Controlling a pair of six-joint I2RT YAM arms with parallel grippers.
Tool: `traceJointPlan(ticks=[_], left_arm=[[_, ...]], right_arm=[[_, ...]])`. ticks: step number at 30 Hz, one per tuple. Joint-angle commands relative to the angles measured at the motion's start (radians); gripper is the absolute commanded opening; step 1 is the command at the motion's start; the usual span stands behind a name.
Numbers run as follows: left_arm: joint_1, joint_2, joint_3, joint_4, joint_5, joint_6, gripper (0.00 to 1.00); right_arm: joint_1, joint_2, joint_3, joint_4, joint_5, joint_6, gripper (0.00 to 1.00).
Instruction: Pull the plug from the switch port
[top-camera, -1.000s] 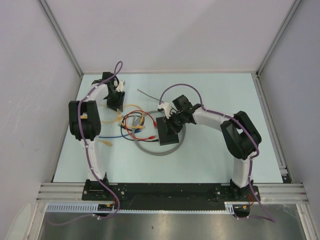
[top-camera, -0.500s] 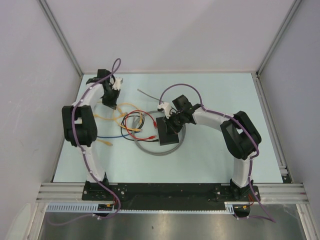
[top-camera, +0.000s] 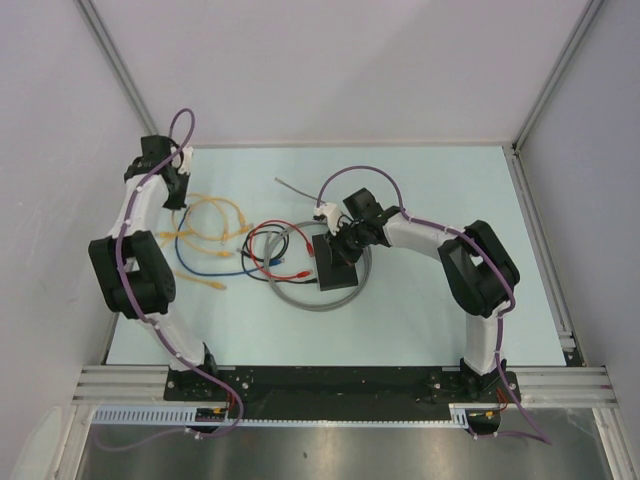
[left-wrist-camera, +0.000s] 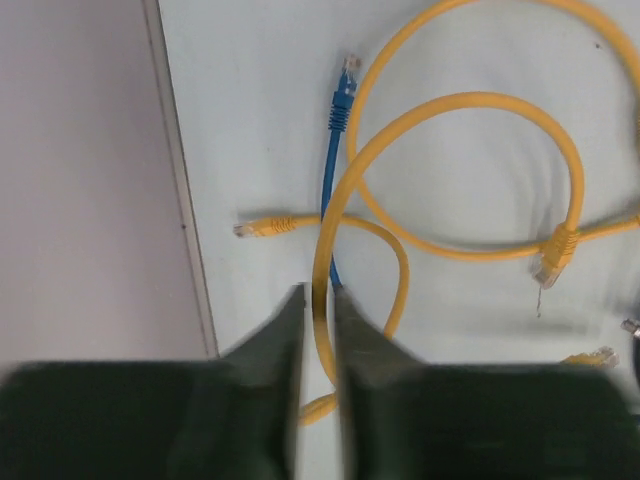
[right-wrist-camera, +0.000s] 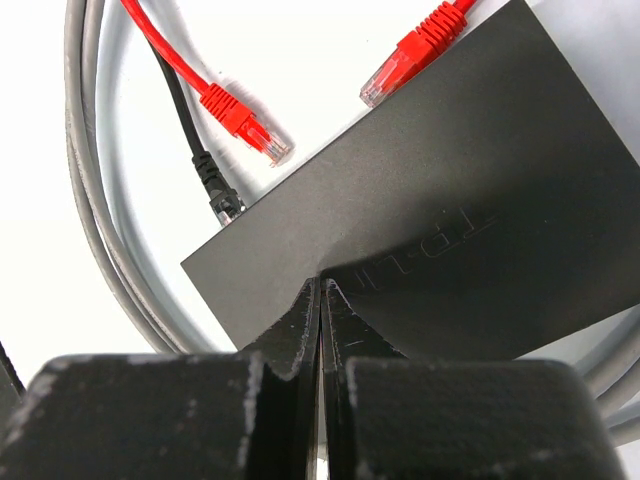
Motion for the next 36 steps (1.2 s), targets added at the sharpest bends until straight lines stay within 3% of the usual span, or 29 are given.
traceJointPlan(ticks=[1, 2, 4, 11, 18, 20, 24, 32, 36], left_arm=[[-0.004, 0.009, 0.032, -0.019, -0.037, -0.048, 0.36], [-0.007, 0.000, 0.038, -0.012, -0.023, -0.068, 0.46], [-0.022, -0.020, 0.062, -0.008, 0.018, -0.083, 0.52], [-0.083, -0.057, 0.062, -0.040, 0.769, -0.101, 0.59], [-0.304, -0.012, -0.017, -0.126, 0.893, -0.005, 0.60], [-0.346, -0.011, -0.042, -0.153, 0.879, 0.091, 0.61], [-0.462, 0.029, -0.073, -0.195, 0.632, 0.147, 0.60], [-0.446, -0.159, -0.135, 0.059, 0.367, -0.014, 0.62], [-0.410, -0.120, -0.087, 0.051, 0.231, -0.101, 0.66]], right_arm=[[-0.002, 0.071, -0.026, -0.069, 0.088, -0.019, 0.00], [-0.002, 0.071, -0.026, -0.071, 0.088, -0.019, 0.00], [0.000, 0.070, -0.026, -0.072, 0.089, -0.020, 0.00], [-0.002, 0.064, -0.026, -0.078, 0.092, -0.025, 0.00], [-0.017, 0.024, -0.027, -0.101, 0.085, -0.019, 0.00], [-0.023, 0.015, -0.034, -0.100, 0.088, -0.019, 0.00], [-0.025, 0.009, -0.047, -0.100, 0.091, -0.029, 0.00], [-0.022, 0.010, -0.058, -0.089, 0.088, -0.028, 0.00], [-0.020, 0.018, -0.058, -0.086, 0.086, -0.028, 0.00]])
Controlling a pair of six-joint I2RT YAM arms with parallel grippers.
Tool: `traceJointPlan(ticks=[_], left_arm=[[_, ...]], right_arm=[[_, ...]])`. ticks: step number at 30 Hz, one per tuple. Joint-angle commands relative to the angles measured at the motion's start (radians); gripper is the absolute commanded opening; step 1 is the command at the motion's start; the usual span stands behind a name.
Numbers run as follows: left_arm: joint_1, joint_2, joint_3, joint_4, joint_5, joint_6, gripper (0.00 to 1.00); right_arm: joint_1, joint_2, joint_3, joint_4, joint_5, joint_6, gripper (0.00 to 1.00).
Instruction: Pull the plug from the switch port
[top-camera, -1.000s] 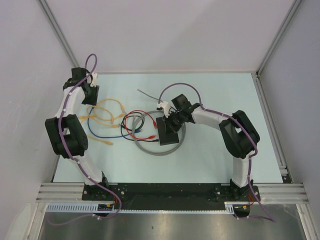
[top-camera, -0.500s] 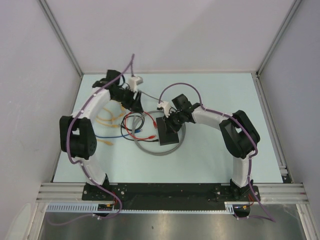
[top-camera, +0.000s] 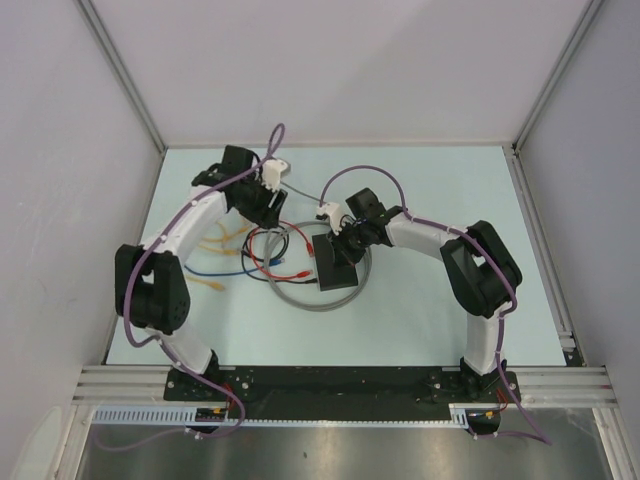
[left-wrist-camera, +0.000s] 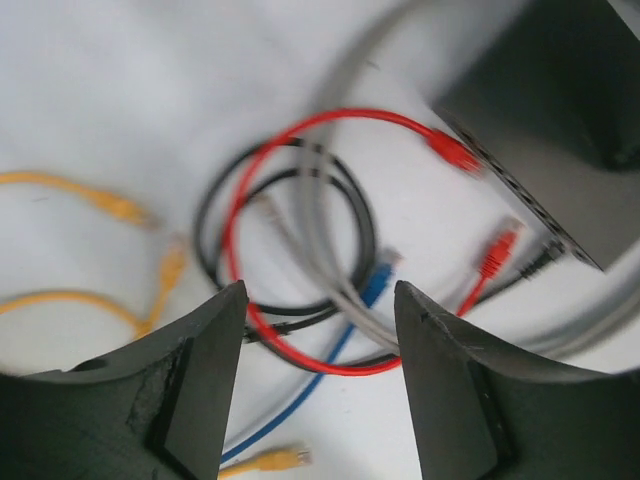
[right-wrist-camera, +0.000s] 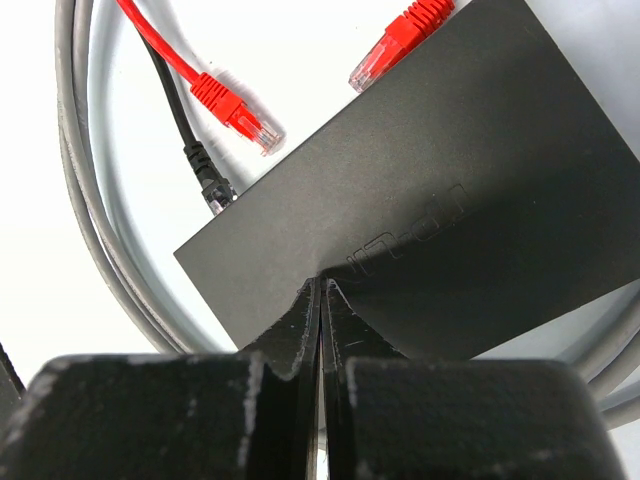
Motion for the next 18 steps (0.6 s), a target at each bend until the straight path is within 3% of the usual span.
traceJointPlan(ticks=[1, 5, 9, 11, 14, 15, 18], left_arm=[[0.042, -0.007, 0.073, 0.050, -0.189, -0.100, 0.67], [0.089, 0.146, 0.135, -0.092, -0.135, -0.138, 0.67], [0.093, 0.181, 0.090, -0.077, -0.144, -0.156, 0.65], [0.093, 0.201, 0.096, -0.096, -0.127, -0.152, 0.59], [0.096, 0.217, 0.106, -0.105, -0.107, -0.152, 0.47], [0.096, 0.217, 0.113, -0.108, -0.101, -0.149, 0.31], [0.101, 0.198, 0.129, -0.113, -0.128, -0.136, 0.04]], right_arm=[[-0.001, 0.030, -0.043, -0.082, 0.086, -0.025, 0.00], [0.000, 0.030, -0.045, -0.076, 0.087, -0.025, 0.00], [0.000, 0.024, -0.045, -0.078, 0.092, -0.026, 0.00], [0.000, 0.023, -0.045, -0.078, 0.093, -0.029, 0.00], [0.002, 0.023, -0.045, -0.079, 0.096, -0.031, 0.00], [0.002, 0.024, -0.045, -0.078, 0.096, -0.031, 0.00], [0.005, 0.024, -0.045, -0.078, 0.098, -0.031, 0.00]])
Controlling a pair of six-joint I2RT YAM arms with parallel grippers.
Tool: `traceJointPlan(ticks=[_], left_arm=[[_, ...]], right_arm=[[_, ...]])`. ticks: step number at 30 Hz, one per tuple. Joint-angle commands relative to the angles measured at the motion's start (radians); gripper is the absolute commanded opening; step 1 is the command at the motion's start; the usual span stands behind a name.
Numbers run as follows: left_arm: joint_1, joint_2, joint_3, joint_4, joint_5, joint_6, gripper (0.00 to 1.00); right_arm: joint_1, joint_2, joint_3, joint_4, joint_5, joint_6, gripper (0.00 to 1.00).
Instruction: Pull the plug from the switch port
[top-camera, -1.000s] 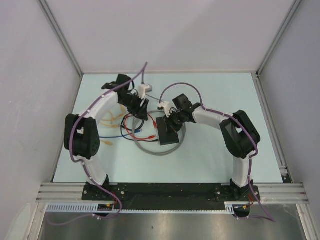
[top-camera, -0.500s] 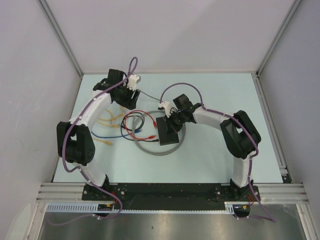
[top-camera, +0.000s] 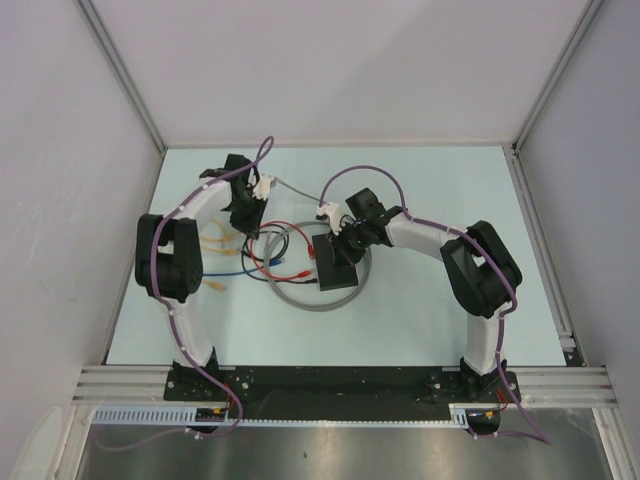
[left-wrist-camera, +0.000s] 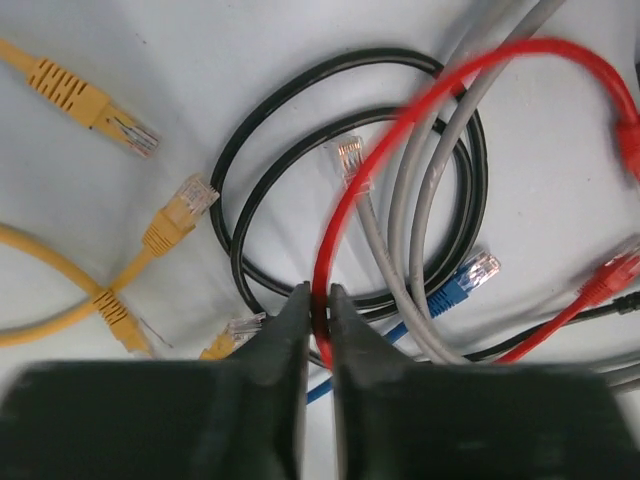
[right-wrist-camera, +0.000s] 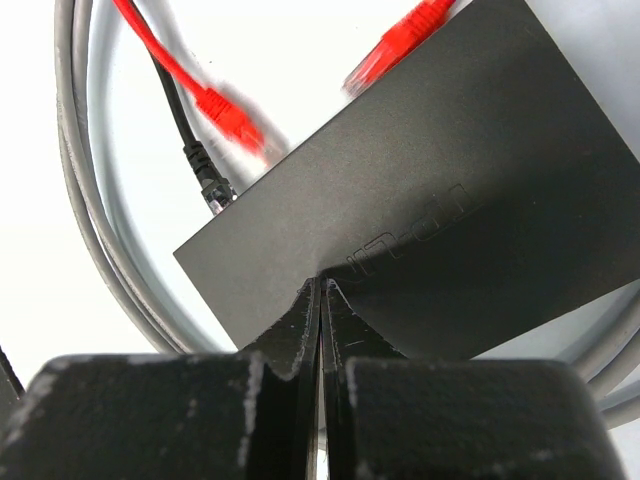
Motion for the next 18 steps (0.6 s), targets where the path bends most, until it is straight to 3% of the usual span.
traceJointPlan(ticks=[1, 8, 14, 17, 18], left_arm=[[0.006, -0.064, 0.050, -0.022, -0.016, 0.010, 0.01], [0.062, -0.164, 0.201, -0.160, -0.164, 0.225, 0.00], [0.216, -0.152, 0.340, -0.243, -0.295, 0.288, 0.00], [0.233, -0.130, 0.312, -0.228, -0.405, 0.308, 0.00], [0.233, -0.121, 0.303, -0.219, -0.430, 0.308, 0.05]], right_arm=[[0.003, 0.023, -0.044, -0.078, 0.096, -0.028, 0.00], [0.005, 0.026, -0.044, -0.083, 0.098, -0.033, 0.00], [0.011, 0.040, -0.043, -0.077, 0.091, -0.031, 0.00], [0.015, 0.043, -0.043, -0.072, 0.088, -0.031, 0.00], [0.017, 0.043, -0.043, -0.072, 0.088, -0.031, 0.00]])
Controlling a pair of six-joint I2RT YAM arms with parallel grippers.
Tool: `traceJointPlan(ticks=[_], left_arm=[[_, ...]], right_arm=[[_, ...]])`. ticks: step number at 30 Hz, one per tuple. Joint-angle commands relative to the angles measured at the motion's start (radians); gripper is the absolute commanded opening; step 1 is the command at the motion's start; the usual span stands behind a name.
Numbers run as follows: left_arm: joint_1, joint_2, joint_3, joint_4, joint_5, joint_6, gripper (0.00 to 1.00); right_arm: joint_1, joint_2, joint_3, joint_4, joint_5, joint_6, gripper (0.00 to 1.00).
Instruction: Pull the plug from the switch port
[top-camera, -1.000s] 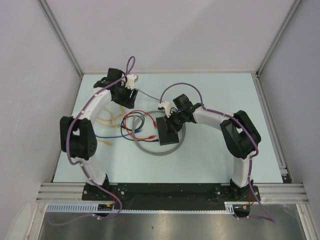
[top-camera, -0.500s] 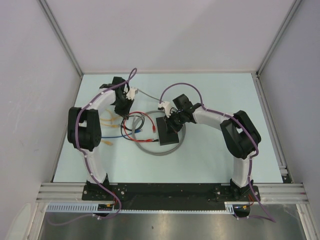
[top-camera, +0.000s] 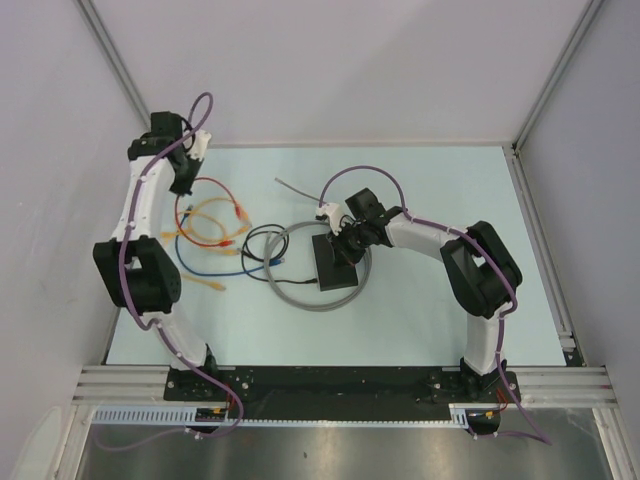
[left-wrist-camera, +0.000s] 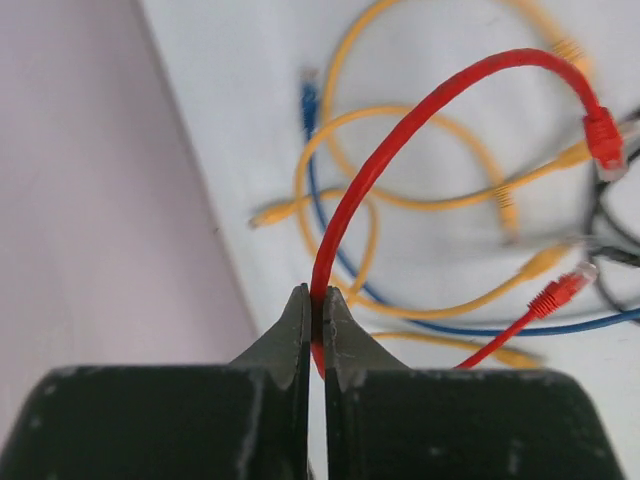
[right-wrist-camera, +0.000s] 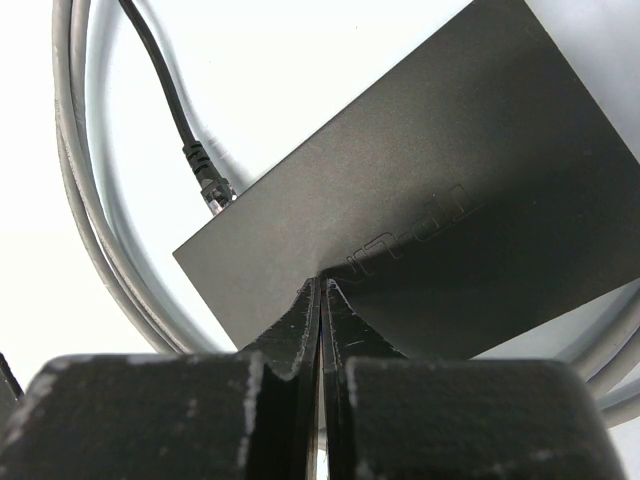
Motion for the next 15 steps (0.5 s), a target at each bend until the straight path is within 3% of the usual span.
traceJointPlan(ticks=[1, 3, 5, 8, 12, 13, 15], left_arm=[[0.010, 0.014, -0.021, -0.030, -0.192, 0.057, 0.15], [0.009, 0.023, -0.012, -0.027, -0.212, 0.026, 0.48], [-0.001, 0.017, 0.007, -0.028, -0.173, 0.000, 0.57], [-0.043, 0.000, 0.052, -0.036, -0.058, -0.021, 0.59], [-0.082, -0.051, 0.057, -0.041, 0.383, -0.081, 0.61], [-0.085, -0.060, 0.018, -0.029, 0.608, -0.096, 0.62], [-0.091, -0.080, -0.059, 0.013, 0.766, -0.156, 0.61]], right_arm=[[0.010, 0.046, -0.043, -0.074, 0.084, -0.030, 0.00], [0.011, 0.042, -0.043, -0.075, 0.086, -0.032, 0.00], [0.010, 0.038, -0.043, -0.078, 0.087, -0.032, 0.00], [0.010, 0.034, -0.043, -0.081, 0.090, -0.034, 0.00], [0.007, 0.017, -0.043, -0.078, 0.090, -0.034, 0.00], [0.005, 0.012, -0.041, -0.078, 0.092, -0.035, 0.00], [0.004, -0.011, -0.041, -0.081, 0.090, -0.035, 0.00]])
